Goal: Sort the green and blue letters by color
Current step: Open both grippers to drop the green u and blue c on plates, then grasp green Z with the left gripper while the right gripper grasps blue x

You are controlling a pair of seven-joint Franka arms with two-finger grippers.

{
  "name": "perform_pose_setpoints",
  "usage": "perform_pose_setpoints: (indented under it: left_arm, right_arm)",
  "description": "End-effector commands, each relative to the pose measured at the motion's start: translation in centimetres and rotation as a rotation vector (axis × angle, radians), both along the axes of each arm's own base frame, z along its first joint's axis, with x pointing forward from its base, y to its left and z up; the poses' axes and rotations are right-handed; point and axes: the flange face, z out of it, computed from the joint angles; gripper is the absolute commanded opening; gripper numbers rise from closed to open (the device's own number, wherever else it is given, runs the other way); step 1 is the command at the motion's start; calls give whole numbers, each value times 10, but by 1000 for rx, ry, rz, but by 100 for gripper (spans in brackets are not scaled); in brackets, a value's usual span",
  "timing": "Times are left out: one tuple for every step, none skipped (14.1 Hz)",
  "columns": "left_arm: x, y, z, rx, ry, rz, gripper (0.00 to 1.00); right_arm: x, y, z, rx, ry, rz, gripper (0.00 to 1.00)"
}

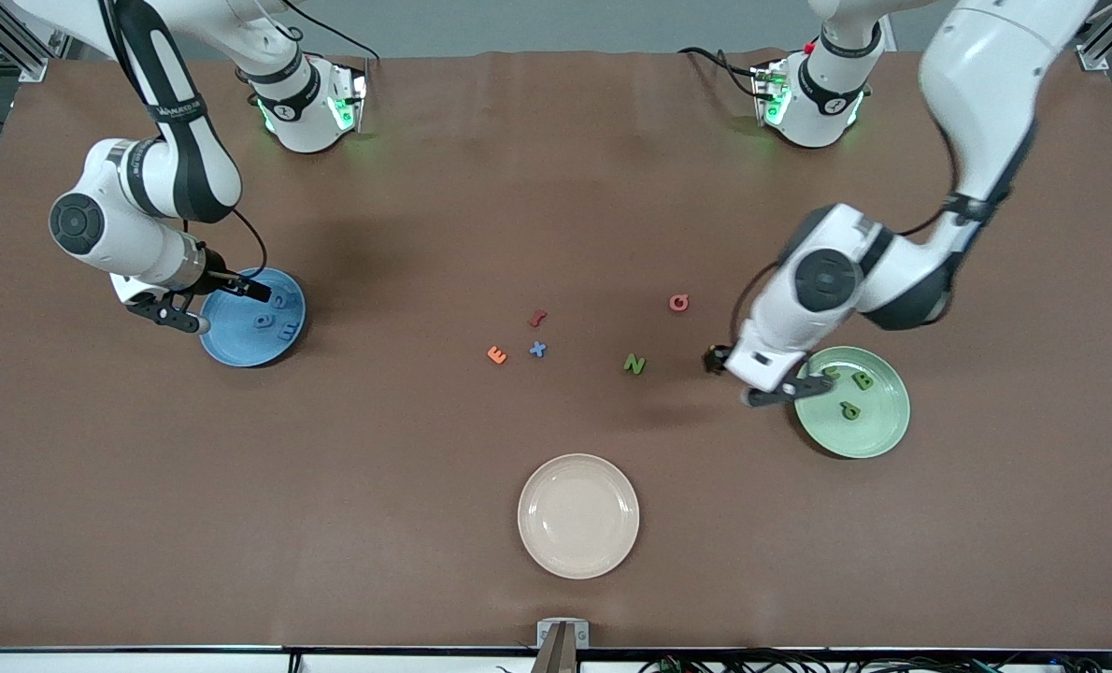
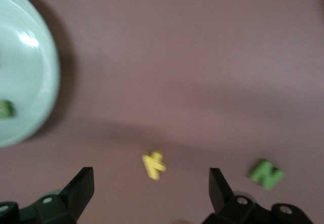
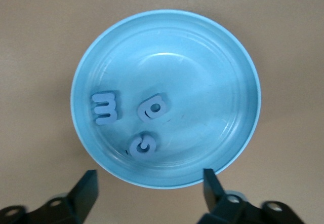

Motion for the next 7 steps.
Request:
perform_pose_setpoints:
  left_arm:
    - [-12, -49, -15, -40, 10, 77, 100]
    - [-15, -60, -18, -62, 0, 126, 100]
    - [-17, -68, -25, -84, -5, 193, 100]
    - [-17, -70, -34, -83, -23, 246, 100]
    - [-20, -74, -44, -61, -48, 270, 100]
    - [-25, -80, -53, -41, -64, 293, 100]
    - [-22, -87, -57, -46, -68, 343, 100]
  right_arm:
    - [3, 38, 17, -5, -38, -1, 100]
    - [6, 68, 21, -17, -48, -19, 100]
    - [10, 97, 27, -28, -64, -43, 100]
    - [15, 131, 37, -35, -90, -74, 100]
    - [20, 163, 44, -44, -111, -104, 100]
    - [25, 193, 46, -51, -124, -125, 100]
    - [30, 221, 46, -47, -132, -144, 100]
